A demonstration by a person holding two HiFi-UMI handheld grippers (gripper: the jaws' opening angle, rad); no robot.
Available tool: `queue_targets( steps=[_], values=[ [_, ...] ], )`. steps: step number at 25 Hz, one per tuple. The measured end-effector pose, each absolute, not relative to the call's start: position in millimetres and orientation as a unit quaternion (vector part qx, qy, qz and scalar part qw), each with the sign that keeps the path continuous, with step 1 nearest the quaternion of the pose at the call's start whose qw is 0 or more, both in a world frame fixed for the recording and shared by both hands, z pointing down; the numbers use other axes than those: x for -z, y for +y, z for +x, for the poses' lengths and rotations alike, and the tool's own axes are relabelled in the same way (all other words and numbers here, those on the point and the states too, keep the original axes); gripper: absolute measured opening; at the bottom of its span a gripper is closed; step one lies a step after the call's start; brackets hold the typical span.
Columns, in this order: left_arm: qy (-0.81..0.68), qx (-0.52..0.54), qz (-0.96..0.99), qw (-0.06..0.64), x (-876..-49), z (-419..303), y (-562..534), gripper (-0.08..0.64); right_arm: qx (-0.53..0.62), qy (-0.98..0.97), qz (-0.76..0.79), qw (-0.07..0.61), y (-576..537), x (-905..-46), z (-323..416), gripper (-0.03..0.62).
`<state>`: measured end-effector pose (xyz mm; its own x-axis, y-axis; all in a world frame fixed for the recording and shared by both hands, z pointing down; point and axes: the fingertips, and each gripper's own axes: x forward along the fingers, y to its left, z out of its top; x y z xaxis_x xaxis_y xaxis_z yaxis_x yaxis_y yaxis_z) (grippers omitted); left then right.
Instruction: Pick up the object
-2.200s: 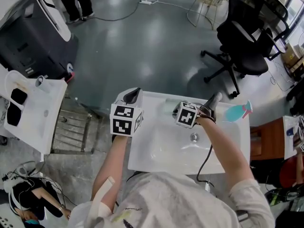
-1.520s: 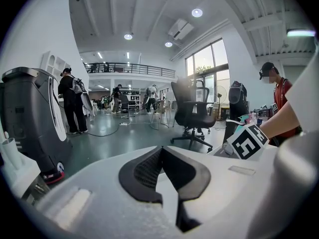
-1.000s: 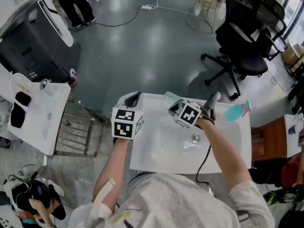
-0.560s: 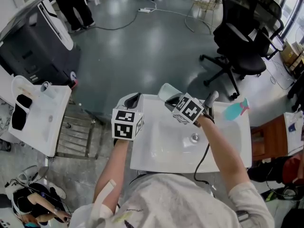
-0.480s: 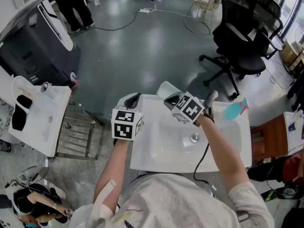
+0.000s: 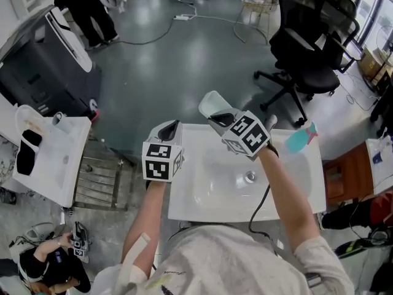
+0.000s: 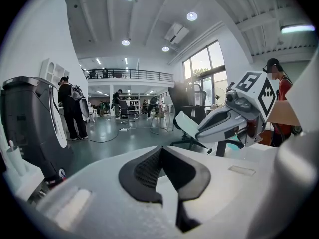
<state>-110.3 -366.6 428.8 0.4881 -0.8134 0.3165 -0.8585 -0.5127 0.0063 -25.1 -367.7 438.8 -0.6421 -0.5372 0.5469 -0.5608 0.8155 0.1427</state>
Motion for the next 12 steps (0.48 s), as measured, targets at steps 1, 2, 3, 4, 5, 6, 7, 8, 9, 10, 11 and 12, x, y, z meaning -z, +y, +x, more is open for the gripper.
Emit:
queue_targets(
  steps=[1,2,3,4,5,6,7,8,9,10,11,12],
  values=[
    [-0.487,-0.137,0.859,0.082,-427.5,-110.3,-366.7,0.002,-0.015,-0.907,0.306,0.290,-367.2,-432.8,-24.5,0.009],
    [-0.488,-0.135,0.858,0.081,-426.0,-110.1,-366.8,0.002,-0.011,-0.907,0.309,0.284,-366.6,-426.7,-23.4,0.009],
    [-0.489,-0.134,0.858,0.080,-424.4,-109.6,-366.9,0.002,-0.007,-0.908,0.313,0.279,-365.9,-420.5,-21.8,0.009],
    [-0.490,-0.133,0.858,0.079,-422.7,-108.8,-367.0,0.002,-0.003,-0.908,0.317,0.273,-365.3,-414.4,-19.9,0.009],
    [-0.490,-0.131,0.858,0.077,-421.0,-108.2,-367.2,0.002,0.000,-0.909,0.321,0.267,-364.7,-408.6,-18.0,0.009],
    [-0.490,-0.130,0.859,0.076,-419.4,-107.9,-367.5,0.002,0.003,-0.909,0.325,0.261,-364.1,-403.2,-16.5,0.009],
    [-0.490,-0.128,0.859,0.075,-417.7,-108.1,-368.0,0.002,0.005,-0.909,0.330,0.255,-363.7,-398.1,-15.3,0.009],
    [-0.490,-0.126,0.859,0.073,-415.9,-108.5,-368.6,0.002,0.008,-0.909,0.335,0.249,-363.5,-393.1,-14.1,0.009],
    [-0.490,-0.125,0.859,0.072,-414.0,-108.8,-369.3,0.002,0.011,-0.908,0.340,0.243,-363.4,-388.1,-12.4,0.009],
    [-0.491,-0.125,0.860,0.070,-412.0,-108.8,-370.0,0.002,0.013,-0.908,0.346,0.236,-363.5,-383.0,-10.0,0.009],
    [-0.491,-0.124,0.859,0.068,-409.9,-108.8,-370.8,0.002,0.014,-0.907,0.353,0.228,-363.6,-377.8,-6.9,0.009],
    [-0.492,-0.123,0.859,0.066,-407.6,-108.9,-371.3,0.002,0.015,-0.906,0.361,0.220,-363.5,-372.6,-3.2,0.009]
  ],
)
